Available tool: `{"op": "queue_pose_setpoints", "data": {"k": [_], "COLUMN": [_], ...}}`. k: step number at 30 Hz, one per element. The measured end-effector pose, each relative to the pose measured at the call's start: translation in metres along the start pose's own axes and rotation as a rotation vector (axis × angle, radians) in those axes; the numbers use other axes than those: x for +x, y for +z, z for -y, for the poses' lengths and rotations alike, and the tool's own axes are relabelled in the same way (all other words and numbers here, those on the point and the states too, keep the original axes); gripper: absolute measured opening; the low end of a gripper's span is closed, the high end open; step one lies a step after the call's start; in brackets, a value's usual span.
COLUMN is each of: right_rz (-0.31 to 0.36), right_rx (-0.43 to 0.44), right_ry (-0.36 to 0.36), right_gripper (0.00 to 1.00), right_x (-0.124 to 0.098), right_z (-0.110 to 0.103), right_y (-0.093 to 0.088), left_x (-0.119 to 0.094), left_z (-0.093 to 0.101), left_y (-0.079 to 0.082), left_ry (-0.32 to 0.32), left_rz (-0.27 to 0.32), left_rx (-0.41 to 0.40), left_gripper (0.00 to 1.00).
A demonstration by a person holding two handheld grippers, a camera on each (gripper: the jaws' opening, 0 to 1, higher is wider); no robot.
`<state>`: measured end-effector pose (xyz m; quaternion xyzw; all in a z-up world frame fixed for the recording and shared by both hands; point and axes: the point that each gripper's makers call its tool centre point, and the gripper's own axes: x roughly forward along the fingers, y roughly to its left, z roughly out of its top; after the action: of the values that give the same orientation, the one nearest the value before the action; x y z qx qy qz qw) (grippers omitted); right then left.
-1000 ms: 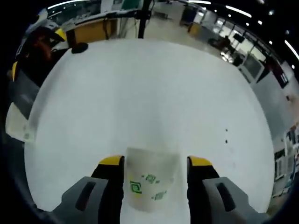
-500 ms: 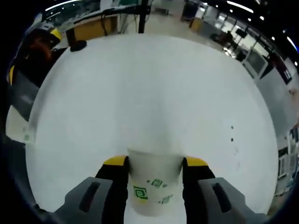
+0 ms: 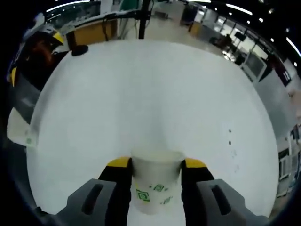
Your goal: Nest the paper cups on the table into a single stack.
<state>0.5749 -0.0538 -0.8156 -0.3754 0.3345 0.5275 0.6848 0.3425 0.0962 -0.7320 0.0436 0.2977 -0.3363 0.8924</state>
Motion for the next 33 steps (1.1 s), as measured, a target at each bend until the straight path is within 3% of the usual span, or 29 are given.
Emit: {"op": "queue_pose_setpoints", "data": {"k": [5,9,11,22,33], "right_rz": [0.030,0.092,0.108,0.169,0.253], "right_rx": [0.020,0.053,0.070,0.093,0.107], "right_ry": [-0.013,-0.059,-0.073,-0.127,-0.188], "right_gripper": [0.36,0.36,0.36,0.36,0.36], "right_x": [-0.009,-0.024,-0.025,-0.065,-0.109], "right_z": [-0.002,0.000,0.000,-0.005,-0.021], "right_y": [0.004,0.013,0.009,0.012,0.029], "left_x": [-0.002,-0.004,-0.004,-0.011,-0.013], "left_z": [0.001,0.002,0.004,0.006,0.014], "left_y": [0.004,0.008,0.007,0.011,0.012], "left_ry": [0.000,-0.001,-0.008,-0.017,-0.044], "left_rz": [0.009,0.017,0.008,0.010,0.010], "left_rx": [-0.002,-0.003,0.010,0.037,0.058], "left_gripper": [0.99,0.99,0.99,0.99,0.99]}}
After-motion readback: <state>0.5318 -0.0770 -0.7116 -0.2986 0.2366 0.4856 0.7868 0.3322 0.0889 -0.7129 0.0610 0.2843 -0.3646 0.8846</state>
